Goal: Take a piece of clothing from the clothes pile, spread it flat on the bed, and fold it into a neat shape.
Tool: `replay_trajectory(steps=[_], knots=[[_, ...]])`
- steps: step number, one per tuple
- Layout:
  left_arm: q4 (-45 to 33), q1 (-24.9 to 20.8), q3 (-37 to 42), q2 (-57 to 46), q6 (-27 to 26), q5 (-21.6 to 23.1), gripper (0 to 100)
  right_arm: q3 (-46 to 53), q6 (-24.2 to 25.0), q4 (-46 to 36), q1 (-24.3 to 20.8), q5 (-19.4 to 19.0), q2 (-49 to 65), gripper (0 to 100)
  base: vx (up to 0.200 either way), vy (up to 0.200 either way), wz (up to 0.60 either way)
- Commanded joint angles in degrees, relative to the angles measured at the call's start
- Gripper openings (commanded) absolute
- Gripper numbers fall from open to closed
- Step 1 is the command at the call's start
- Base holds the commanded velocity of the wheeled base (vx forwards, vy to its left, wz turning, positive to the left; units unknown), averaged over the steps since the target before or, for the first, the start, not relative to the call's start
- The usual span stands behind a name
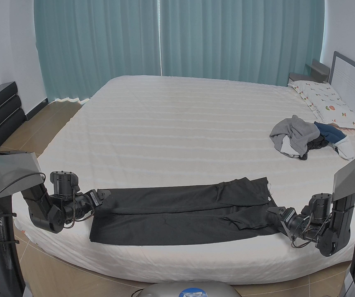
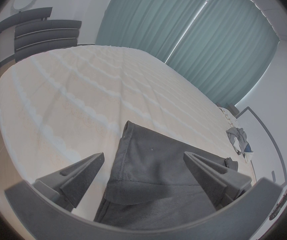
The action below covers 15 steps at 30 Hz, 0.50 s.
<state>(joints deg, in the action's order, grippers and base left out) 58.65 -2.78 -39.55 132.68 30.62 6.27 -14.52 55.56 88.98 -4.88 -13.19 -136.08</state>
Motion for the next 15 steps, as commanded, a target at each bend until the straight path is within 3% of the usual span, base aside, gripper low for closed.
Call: replay_trajectory(steps=[1,15], knots=[[0.2,0.1,0.2,1.5,-0.7,0.2,100,-0.1,0.1,0.9,0.0,-0.1,-0.1,100,0.000,0.000,0.00],[0.3,-1.5,2.5,3.5,-3.4,0.9,100,-0.1,0.1,0.9,0.0,-0.1,0.0,100,0.000,0.000,0.00]])
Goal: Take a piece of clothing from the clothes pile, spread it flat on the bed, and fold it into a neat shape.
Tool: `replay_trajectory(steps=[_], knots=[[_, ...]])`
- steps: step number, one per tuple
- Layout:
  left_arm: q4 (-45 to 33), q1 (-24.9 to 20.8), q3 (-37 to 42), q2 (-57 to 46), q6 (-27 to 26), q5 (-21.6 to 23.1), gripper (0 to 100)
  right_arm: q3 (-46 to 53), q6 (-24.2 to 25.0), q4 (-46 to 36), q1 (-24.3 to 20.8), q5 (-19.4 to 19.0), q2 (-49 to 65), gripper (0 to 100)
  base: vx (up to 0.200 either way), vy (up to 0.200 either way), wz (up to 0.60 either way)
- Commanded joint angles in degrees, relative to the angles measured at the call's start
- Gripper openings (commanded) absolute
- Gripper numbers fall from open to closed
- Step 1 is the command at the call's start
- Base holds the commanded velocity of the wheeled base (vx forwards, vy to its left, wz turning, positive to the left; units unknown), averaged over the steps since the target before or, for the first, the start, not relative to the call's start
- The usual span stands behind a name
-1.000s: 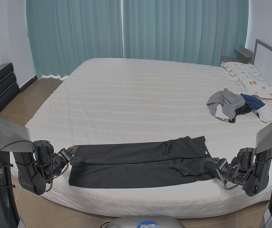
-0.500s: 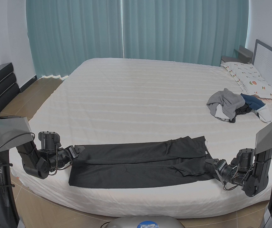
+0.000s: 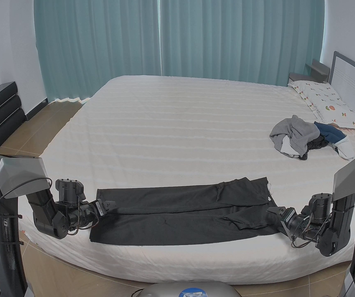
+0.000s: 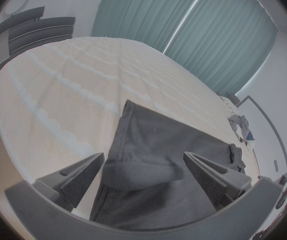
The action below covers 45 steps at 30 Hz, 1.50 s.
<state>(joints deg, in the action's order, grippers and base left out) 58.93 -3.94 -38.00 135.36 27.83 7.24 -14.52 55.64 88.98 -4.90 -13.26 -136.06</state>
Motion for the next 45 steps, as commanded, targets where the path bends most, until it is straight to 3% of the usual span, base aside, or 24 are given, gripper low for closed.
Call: replay_trajectory(steps=[1,15,16,25,38,45], knots=[[0.1,-0.5,0.9,1.0,-0.9,0.0,100,-0.1,0.0,0.9,0.0,0.0,0.0,100,0.000,0.000,0.00],[2.0,-1.1,1.2,3.0,-2.5,-0.3,100,-0.1,0.0,0.9,0.0,0.0,-0.1,100,0.000,0.000,0.00],[2.3,-1.1,1.3,2.9,-2.5,-0.4,0,-0.1,0.0,0.9,0.0,0.0,-0.1,100,0.000,0.000,0.00],[7.3,-0.7,3.5,1.7,-2.4,-1.1,0,0.0,-0.1,0.9,0.0,0.0,-0.1,100,0.000,0.000,0.00],[7.6,-0.6,3.5,1.3,-2.2,-1.2,0,-0.1,0.0,0.9,0.0,0.0,0.1,100,0.000,0.000,0.00],[7.6,-0.6,3.5,1.4,-2.0,-1.2,0,-0.2,0.2,0.9,0.2,0.0,0.2,100,-0.171,0.000,0.00]])
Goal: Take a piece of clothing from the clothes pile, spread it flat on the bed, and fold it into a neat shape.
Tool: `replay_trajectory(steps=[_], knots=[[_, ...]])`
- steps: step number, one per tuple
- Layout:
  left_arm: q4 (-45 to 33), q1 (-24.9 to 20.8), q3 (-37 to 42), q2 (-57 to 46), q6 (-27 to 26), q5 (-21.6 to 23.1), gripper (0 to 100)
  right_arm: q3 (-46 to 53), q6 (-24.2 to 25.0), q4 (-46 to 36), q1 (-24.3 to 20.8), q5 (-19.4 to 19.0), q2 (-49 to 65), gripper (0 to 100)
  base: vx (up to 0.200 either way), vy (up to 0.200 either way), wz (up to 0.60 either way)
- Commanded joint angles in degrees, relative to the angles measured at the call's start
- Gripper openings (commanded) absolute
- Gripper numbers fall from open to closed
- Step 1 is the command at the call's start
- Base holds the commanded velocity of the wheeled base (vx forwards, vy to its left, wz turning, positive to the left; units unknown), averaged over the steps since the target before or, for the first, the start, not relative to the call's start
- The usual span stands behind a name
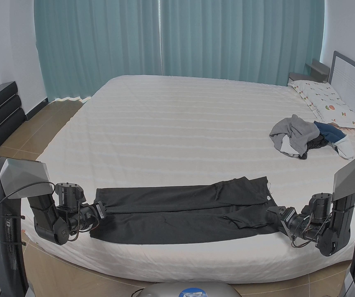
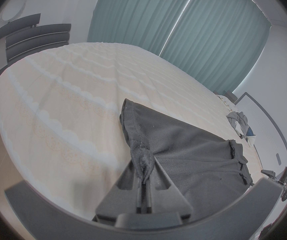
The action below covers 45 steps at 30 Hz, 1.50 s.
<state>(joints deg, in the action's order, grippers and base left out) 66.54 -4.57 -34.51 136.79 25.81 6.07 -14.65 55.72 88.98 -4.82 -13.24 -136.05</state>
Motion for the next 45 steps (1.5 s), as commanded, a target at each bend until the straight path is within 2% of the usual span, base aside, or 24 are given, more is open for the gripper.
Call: replay_trajectory(steps=[1,5,14,25,28,34,40,45], knots=[[0.0,0.0,0.0,0.0,0.0,0.0,0,0.0,0.1,0.9,0.1,0.0,0.2,100,0.000,0.000,0.00],[0.2,0.0,-0.8,-0.1,0.1,0.0,0,-0.1,0.1,0.9,0.1,0.0,0.2,100,0.000,0.000,0.00],[0.6,-1.8,-4.1,-1.7,7.4,-0.5,0,-0.1,0.2,0.9,0.1,0.0,0.1,100,0.000,0.000,0.00],[0.1,-4.1,-3.7,-3.9,7.9,-1.1,0,-0.1,0.2,0.9,0.0,0.0,0.1,100,0.000,-0.200,0.00],[-0.7,-4.9,-4.0,-5.2,7.9,-3.0,0,-0.1,0.2,0.9,0.0,0.0,0.1,100,0.000,-0.200,0.00],[-8.8,-8.7,-5.9,-9.2,7.9,-7.9,0,0.1,0.2,0.9,0.0,0.0,0.1,100,0.000,-0.200,0.00],[-18.4,-12.6,-12.0,-11.8,7.9,-12.9,0,0.2,-0.1,0.9,0.0,0.0,0.0,100,0.000,-0.200,0.00],[-24.3,-14.6,-15.8,-12.4,7.9,-14.0,0,0.2,-0.1,0.9,-0.1,0.0,-0.1,100,0.000,-0.200,0.00]])
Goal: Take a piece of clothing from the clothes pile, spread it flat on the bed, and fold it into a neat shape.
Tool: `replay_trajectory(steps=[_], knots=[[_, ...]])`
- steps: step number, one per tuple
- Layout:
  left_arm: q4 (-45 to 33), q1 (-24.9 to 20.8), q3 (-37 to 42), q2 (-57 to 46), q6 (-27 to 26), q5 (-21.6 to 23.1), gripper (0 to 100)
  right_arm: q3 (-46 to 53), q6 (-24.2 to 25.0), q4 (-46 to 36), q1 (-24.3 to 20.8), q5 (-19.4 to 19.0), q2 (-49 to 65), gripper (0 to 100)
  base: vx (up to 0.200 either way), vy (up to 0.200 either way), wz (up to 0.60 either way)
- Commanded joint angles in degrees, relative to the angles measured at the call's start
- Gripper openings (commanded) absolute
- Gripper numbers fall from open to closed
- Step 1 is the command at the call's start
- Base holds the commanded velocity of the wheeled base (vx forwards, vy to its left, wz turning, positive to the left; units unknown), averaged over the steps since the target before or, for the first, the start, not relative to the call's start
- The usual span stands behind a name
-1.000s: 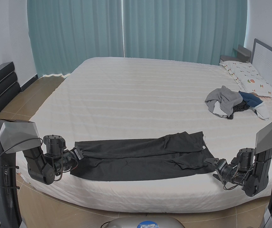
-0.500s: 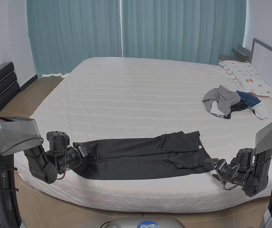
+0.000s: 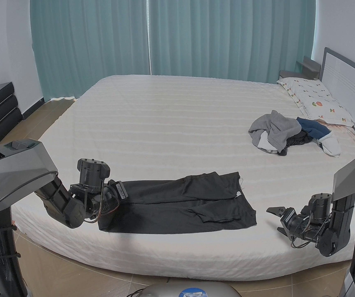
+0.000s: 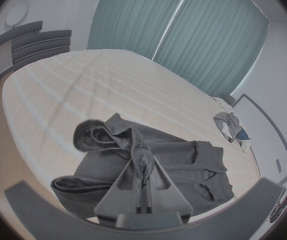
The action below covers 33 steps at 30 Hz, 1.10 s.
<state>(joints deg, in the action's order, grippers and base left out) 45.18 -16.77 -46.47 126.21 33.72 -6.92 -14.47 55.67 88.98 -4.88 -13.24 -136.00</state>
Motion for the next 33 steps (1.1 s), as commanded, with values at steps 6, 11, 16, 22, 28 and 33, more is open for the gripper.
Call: replay_trajectory(steps=[6,11,16,22,28,33], knots=[[-11.7,-5.9,-10.7,-1.1,0.1,-1.4,0,0.1,-0.5,0.9,0.0,0.1,-0.3,100,0.000,-0.200,0.00],[-16.0,-8.4,-16.3,0.3,1.5,-1.5,0,0.1,-1.1,0.9,-0.1,0.1,-0.5,100,0.000,-0.200,0.00],[-20.7,-10.4,-21.6,2.6,2.4,-1.9,0,0.2,-1.1,0.9,-0.2,0.1,-0.5,100,0.000,-0.200,0.00],[-25.3,-12.6,-28.4,5.9,3.5,-2.0,0,0.1,-1.2,0.9,-0.4,0.1,-0.5,100,0.000,-0.200,0.00],[-26.2,-13.5,-32.0,9.3,4.6,-3.0,0,0.1,-1.2,0.9,-0.6,0.1,-0.6,100,0.000,-0.033,0.00],[-26.1,-14.1,-34.0,12.7,7.1,-5.4,0,0.1,-1.2,0.9,-0.6,0.1,-0.6,100,0.000,0.000,0.00]])
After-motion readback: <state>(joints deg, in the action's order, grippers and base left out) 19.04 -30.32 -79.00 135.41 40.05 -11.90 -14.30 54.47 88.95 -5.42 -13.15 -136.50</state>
